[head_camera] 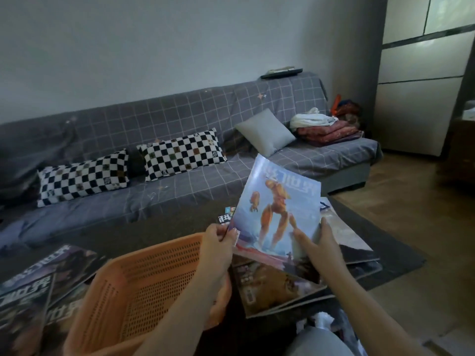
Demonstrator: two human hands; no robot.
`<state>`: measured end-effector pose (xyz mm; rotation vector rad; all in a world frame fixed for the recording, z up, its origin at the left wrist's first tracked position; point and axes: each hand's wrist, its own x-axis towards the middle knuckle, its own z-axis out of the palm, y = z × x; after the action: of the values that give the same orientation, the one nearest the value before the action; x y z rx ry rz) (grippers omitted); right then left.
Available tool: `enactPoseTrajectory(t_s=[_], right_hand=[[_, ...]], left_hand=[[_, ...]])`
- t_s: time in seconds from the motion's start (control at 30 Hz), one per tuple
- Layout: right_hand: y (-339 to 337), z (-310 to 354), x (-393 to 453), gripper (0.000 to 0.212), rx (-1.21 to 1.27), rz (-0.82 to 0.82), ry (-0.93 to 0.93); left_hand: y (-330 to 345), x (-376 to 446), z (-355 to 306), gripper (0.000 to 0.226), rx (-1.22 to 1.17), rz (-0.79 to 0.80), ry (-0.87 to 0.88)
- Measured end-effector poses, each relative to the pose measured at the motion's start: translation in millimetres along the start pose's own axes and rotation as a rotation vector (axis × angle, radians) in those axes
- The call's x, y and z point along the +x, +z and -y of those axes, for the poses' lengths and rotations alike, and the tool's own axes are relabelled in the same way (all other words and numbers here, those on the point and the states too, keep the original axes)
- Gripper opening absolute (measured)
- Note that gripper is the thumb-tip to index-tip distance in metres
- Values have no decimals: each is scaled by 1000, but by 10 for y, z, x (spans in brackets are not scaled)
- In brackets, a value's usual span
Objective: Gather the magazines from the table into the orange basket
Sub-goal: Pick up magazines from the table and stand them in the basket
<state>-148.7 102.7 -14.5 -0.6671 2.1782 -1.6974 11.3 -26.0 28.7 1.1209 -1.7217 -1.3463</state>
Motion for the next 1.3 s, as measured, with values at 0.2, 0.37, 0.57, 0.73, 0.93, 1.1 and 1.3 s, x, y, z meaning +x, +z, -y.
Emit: enactPoseTrajectory(t_s=[0.2, 0.37, 0.57, 0.73, 0.93, 1.1, 1.3], right_hand=[[523, 439, -140, 47, 196, 119, -67], [968, 672, -234, 51, 273, 244, -90], [1529, 791, -254, 40, 317, 373, -30], [1926, 664, -302, 49, 202, 451, 41], [2140, 412, -358, 40, -53, 469, 8], [2199, 371, -376, 55, -370, 512, 63], [2226, 370, -367, 51, -435, 513, 55]], left_hand=[[-769, -120, 131, 4, -191, -76, -32], [-1356, -98, 288, 20, -380, 10, -86], [-1870, 43, 500, 35, -374, 95, -73], [-2056, 225, 773, 26, -330, -21, -172], [-2058, 335, 1065, 36, 181, -83, -354], [-2068, 422, 1176, 43, 349, -130, -479], [-2065, 473, 1225, 43, 379, -166, -441]])
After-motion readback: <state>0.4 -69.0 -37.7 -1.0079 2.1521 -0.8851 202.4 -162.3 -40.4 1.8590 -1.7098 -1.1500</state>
